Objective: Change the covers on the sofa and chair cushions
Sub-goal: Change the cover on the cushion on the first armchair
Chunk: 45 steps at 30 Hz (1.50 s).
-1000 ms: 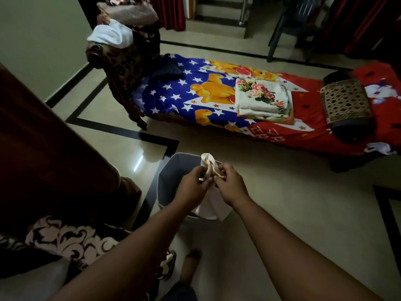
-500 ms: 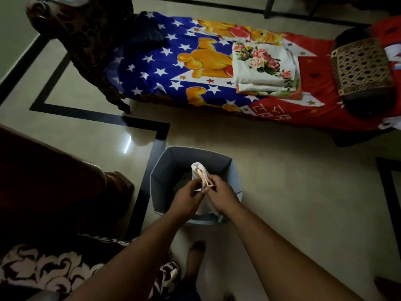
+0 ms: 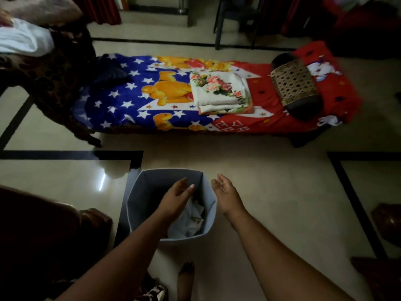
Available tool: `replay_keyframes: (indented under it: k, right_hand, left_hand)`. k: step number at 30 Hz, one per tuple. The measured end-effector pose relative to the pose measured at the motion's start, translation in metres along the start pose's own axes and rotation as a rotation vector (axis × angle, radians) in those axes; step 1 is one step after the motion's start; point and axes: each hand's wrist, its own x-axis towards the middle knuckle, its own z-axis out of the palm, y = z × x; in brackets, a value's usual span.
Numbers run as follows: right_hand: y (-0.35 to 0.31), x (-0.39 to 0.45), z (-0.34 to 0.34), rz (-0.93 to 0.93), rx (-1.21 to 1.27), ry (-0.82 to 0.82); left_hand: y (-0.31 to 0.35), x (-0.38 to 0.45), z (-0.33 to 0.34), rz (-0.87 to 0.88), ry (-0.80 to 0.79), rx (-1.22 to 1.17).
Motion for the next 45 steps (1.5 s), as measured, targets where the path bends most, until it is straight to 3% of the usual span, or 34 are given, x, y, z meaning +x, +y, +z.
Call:
replay_keyframes:
  k: [9, 17, 21, 27, 37, 45]
  right_hand:
    - [-0.028, -0.133, -0.177, -0.21, 0.194, 0.358]
    - [-0.015, -0.276, -0.355, -0.363, 0.26, 0.714]
    - [0.0, -0.339, -0.424, -0.388, 0.309, 0.881]
    - [0.046, -0.4, -0.506, -0.318, 0.352, 1.133]
    - [0.134, -0.432, -0.618, -0.141, 0.474, 1.45]
    - [0.194, -0.444, -0.677, -0.059, 0.613, 1.532]
  left_hand:
    - [0.137, -0.105, 0.117, 0.32, -0.168, 0.055]
    - [0.242, -0.228, 0.278, 0.665, -0.372, 0.116]
    - [0.272, -0.266, 0.36, 0.752, -0.452, 0.172]
    - [0.292, -0.301, 0.479, 0.825, -0.692, 0.27]
    - [0.303, -0.293, 0.664, 0.774, -1.144, 0.38]
    - [0.288, -0.29, 0.796, 0.697, -1.314, 0.496]
